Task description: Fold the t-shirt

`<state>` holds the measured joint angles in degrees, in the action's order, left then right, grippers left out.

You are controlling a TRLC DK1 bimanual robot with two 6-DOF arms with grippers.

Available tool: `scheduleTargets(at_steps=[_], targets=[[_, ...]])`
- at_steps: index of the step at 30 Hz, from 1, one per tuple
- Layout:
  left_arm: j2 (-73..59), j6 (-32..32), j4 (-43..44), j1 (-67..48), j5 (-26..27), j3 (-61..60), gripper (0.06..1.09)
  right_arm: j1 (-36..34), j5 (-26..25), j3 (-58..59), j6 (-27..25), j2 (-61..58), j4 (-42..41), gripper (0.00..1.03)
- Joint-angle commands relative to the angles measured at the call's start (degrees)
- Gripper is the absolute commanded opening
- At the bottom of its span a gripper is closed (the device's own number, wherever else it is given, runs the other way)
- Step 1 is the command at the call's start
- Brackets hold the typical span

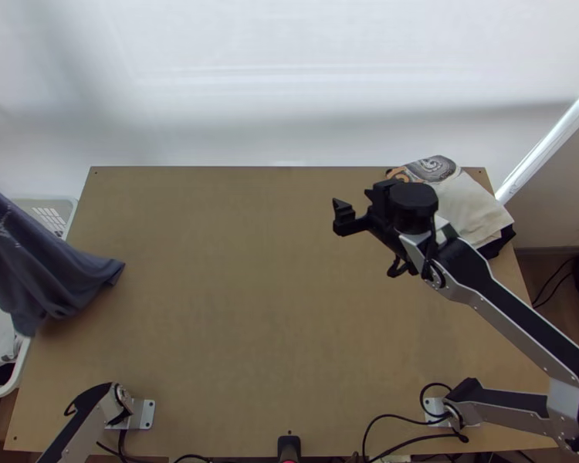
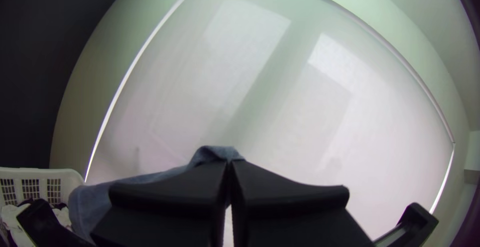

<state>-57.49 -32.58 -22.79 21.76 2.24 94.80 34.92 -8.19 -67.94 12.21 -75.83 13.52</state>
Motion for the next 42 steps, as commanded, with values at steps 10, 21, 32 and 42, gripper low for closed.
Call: scheduleTargets(at_steps=[10,21,32,42], targets=[[-9.83,1.64,3.80,-30.46,-9.01,4.34,0.09,-4.24,-0.60,7.83,1.42,8.33,-1.74,0.94],[-23.01,3.49,11.36,-48.57,-11.21,3.19,0.09,-9.34,-0.60,11.52,1.42,11.94,-1.74,0.94],[-42.52,2.26,20.24,-59.02,-11.12,5.74,0.09,-12.77,-0.60,13.10,1.42,12.46,-2.62,0.94],[-63.18,0.23,21.64,-66.49,-11.12,19.28,0.09,-18.04,-0.69,15.47,0.98,15.54,-2.88,0.94]])
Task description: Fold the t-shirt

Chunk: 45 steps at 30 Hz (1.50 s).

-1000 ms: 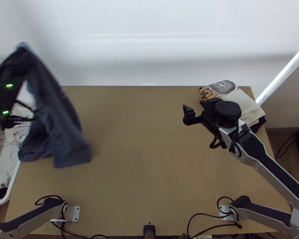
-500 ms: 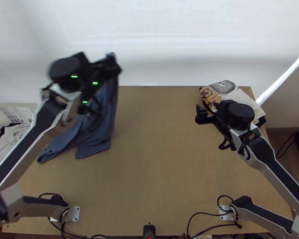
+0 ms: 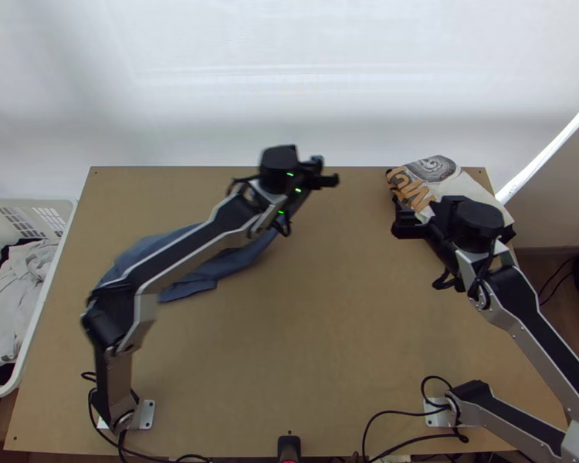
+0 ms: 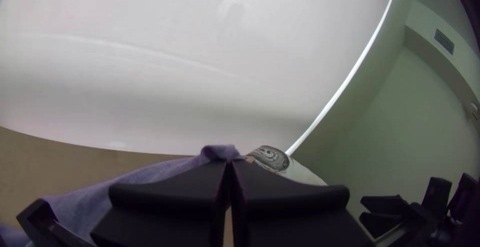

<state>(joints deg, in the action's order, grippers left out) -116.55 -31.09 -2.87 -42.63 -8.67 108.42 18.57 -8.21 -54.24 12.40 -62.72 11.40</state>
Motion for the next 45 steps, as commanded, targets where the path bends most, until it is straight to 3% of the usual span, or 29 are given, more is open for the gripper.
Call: scheduleTargets(at_steps=[1,10,12,15,21,28,36,41,43,45], targets=[[-5.70,-1.34,1.73,-2.81,-0.21,7.24,0.09,-2.22,-0.85,2.03,0.78,3.22,-0.76,0.94],[-15.72,-1.25,2.87,-7.29,-1.62,21.13,0.11,-4.59,-1.90,4.32,-0.80,8.14,-0.59,0.94],[-15.55,-1.25,3.05,-7.29,-1.62,20.95,0.42,-4.59,-1.81,4.84,-0.80,8.58,-0.50,0.94],[-14.23,-1.25,3.14,-6.50,-1.09,20.78,1.05,-4.59,-1.81,5.37,-0.80,8.84,-0.41,0.94],[-9.92,-3.01,4.37,-2.28,-1.00,20.69,1.05,-2.84,-1.81,4.58,-1.68,7.79,-0.50,0.94],[-5.26,0.51,-2.66,4.49,-1.53,19.99,1.04,8.85,-1.72,3.17,-9.33,3.83,-0.85,0.94],[3.44,0.68,-5.04,12.13,-1.35,13.57,1.04,17.47,-1.28,-2.45,-13.63,-4.96,-3.84,0.94],[8.62,1.91,-5.30,16.18,-1.44,8.21,1.04,23.00,-0.49,-6.23,-13.11,-11.64,-4.63,0.91],[10.47,2.09,-6.18,17.41,-1.44,6.36,1.04,25.20,0.03,-7.99,-10.38,-14.54,-4.28,0.83],[11.70,3.41,-6.79,18.20,-1.44,4.43,1.04,27.40,2.14,-9.83,-7.22,-17.61,-1.99,0.83]])
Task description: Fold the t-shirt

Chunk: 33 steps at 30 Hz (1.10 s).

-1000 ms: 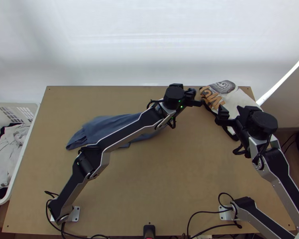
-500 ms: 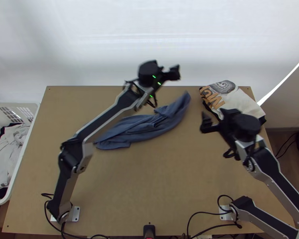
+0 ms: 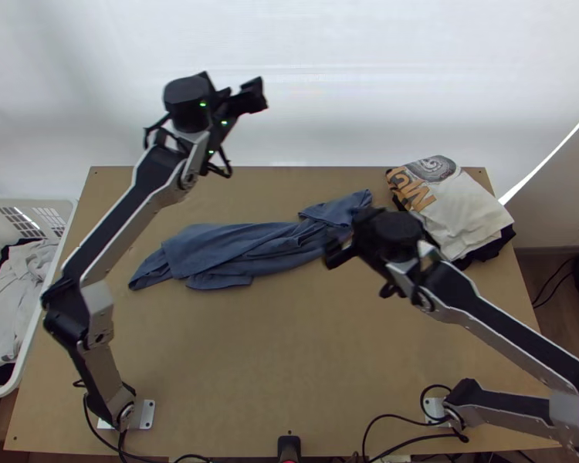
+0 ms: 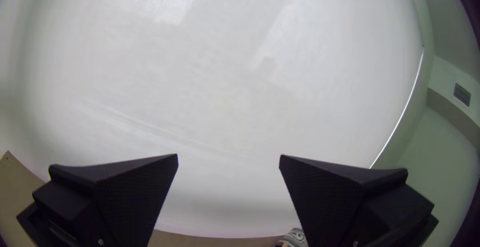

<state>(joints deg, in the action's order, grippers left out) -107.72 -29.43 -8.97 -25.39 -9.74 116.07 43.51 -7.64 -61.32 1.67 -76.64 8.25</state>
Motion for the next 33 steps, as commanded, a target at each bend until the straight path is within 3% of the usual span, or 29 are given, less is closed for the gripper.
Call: scheduleTargets(at_steps=[1,5,7,9,15,21,22,24,33], targets=[[3.66,2.36,-0.70,1.30,-0.37,-4.45,1.04,3.25,2.10,-3.28,4.30,-4.92,1.50,0.82],[7.00,4.47,0.18,2.97,-0.72,-9.64,1.04,7.47,2.28,-4.60,3.69,-9.49,0.89,0.79],[8.49,4.47,0.45,4.12,-0.90,-11.83,1.04,8.44,2.28,-5.04,3.16,-11.60,-0.17,0.60],[9.99,4.38,1.77,5.44,-0.81,-14.21,1.04,9.32,2.28,-5.21,2.46,-13.53,-1.40,0.54],[12.62,4.82,3.61,8.42,-0.81,-18.95,1.04,12.39,2.19,-6.88,1.93,-19.42,-4.91,0.54],[14.29,5.00,5.19,10.36,-0.81,-22.82,1.04,14.85,1.84,-8.29,-2.02,-25.58,-10.62,0.55],[14.47,5.00,5.63,10.62,-0.81,-23.26,1.04,14.85,1.84,-8.73,-2.20,-26.63,-10.98,0.60],[15.09,5.00,6.34,11.06,-0.55,-24.40,1.04,14.85,1.84,-9.61,-2.81,-28.74,-10.98,0.81],[15.44,5.00,7.39,12.99,0.25,-26.33,1.04,14.41,-0.45,-13.30,-5.19,-35.42,-16.07,0.82]])
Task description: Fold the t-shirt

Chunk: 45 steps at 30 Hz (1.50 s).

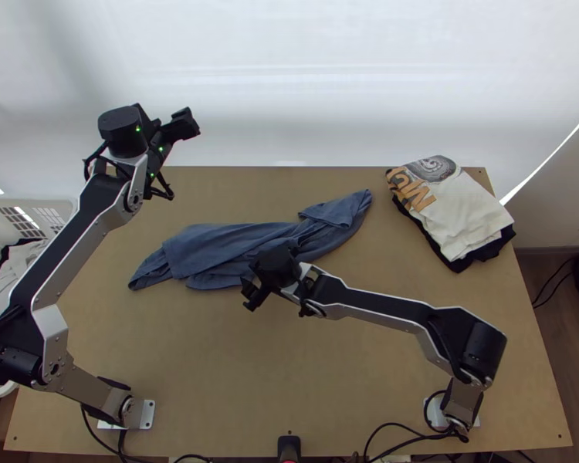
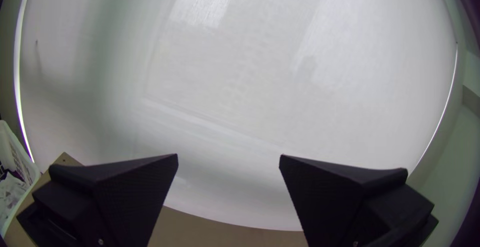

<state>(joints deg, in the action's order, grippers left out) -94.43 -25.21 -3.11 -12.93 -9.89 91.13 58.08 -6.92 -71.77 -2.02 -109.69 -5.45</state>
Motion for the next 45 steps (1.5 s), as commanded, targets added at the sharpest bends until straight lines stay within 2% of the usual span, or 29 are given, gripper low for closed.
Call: scheduleTargets(at_steps=[1,5,9,37,40,41,43,45], targets=[[2.15,0.78,1.71,0.62,0.40,-1.57,1.04,-0.34,-1.70,-3.47,-1.76,-3.07,-2.90,0.82],[2.32,0.78,1.88,0.80,0.49,-2.19,1.04,-0.69,-2.31,-5.31,-1.93,-5.18,-3.86,0.81],[2.32,0.78,1.97,0.98,0.49,-2.28,1.04,-1.22,-2.31,-5.49,-1.76,-5.80,-5.01,0.61],[2.50,0.78,2.24,1.41,0.49,-3.07,1.04,-3.42,-2.31,-9.36,-0.97,-12.48,-5.09,0.60],[2.68,0.78,1.97,1.77,0.49,-3.24,1.04,-3.77,-2.31,-9.44,-0.79,-12.65,-5.18,0.30],[2.68,0.78,1.71,1.94,0.49,-3.24,1.04,-3.94,-2.31,-9.36,-0.88,-12.65,-5.18,0.27],[2.68,0.69,0.39,2.38,1.10,-3.42,1.04,-4.12,-2.31,-9.27,-0.97,-12.74,-5.18,0.27],[2.59,1.48,-3.48,2.91,3.91,-3.07,1.04,-4.30,-2.31,-9.18,-0.97,-12.74,-5.18,0.27]])
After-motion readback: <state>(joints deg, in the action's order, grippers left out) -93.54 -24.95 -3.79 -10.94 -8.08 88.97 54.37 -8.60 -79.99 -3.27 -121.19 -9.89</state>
